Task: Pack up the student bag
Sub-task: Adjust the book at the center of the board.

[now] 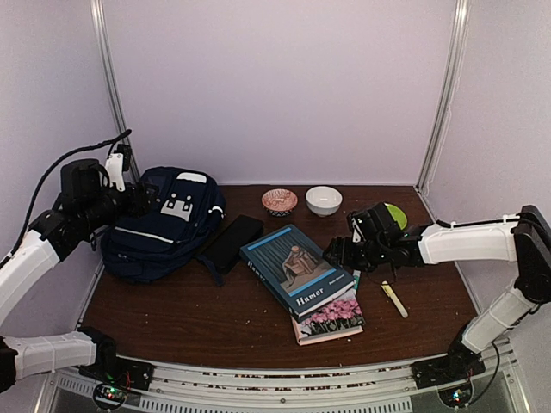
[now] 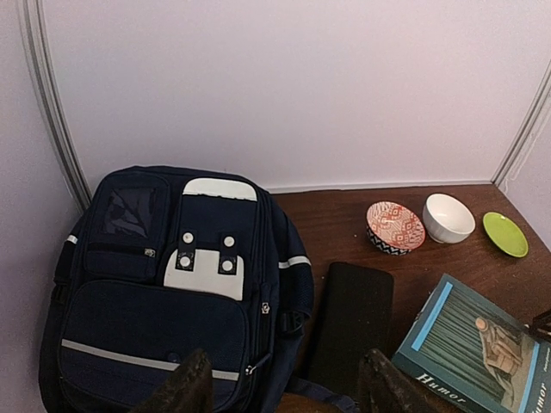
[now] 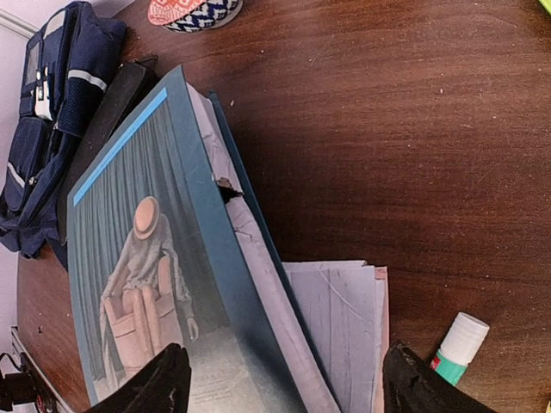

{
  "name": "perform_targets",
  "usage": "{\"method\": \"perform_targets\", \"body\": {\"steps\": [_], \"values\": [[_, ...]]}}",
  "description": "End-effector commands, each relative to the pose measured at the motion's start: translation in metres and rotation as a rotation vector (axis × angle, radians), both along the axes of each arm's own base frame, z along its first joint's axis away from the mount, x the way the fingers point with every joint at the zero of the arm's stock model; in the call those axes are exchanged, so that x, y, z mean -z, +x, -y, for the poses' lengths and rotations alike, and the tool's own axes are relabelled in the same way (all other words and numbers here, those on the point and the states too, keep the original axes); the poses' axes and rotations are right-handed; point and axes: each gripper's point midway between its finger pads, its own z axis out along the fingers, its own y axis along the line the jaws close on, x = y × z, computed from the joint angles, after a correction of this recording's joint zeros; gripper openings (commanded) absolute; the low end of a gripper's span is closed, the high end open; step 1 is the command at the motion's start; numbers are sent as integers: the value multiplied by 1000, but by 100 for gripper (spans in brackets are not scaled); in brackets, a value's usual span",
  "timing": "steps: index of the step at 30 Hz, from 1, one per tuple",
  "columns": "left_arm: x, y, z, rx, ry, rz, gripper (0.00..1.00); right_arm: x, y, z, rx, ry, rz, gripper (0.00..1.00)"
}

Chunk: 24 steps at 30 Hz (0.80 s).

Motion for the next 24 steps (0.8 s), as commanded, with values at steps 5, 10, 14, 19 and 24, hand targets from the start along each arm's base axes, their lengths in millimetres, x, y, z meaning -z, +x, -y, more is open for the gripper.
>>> {"method": "perform_targets", "body": {"steps": [5,10,14,19,24], "values": [[-16,4,1,-8,-24,41,98,-5,-14,-21,-63,-6,1,74],[-15,5,3,1,-26,33,98,-3,-26,-23,-60,-11,-14,71],[-14,5,3,-3,-25,29,98,-2,-44,-22,-52,4,-28,69],[-7,8,5,2,-22,8,98,-13,-43,-15,-29,8,11,70],[0,11,3,-10,-10,-16,97,-20,-18,-11,-51,-32,16,71]]}}
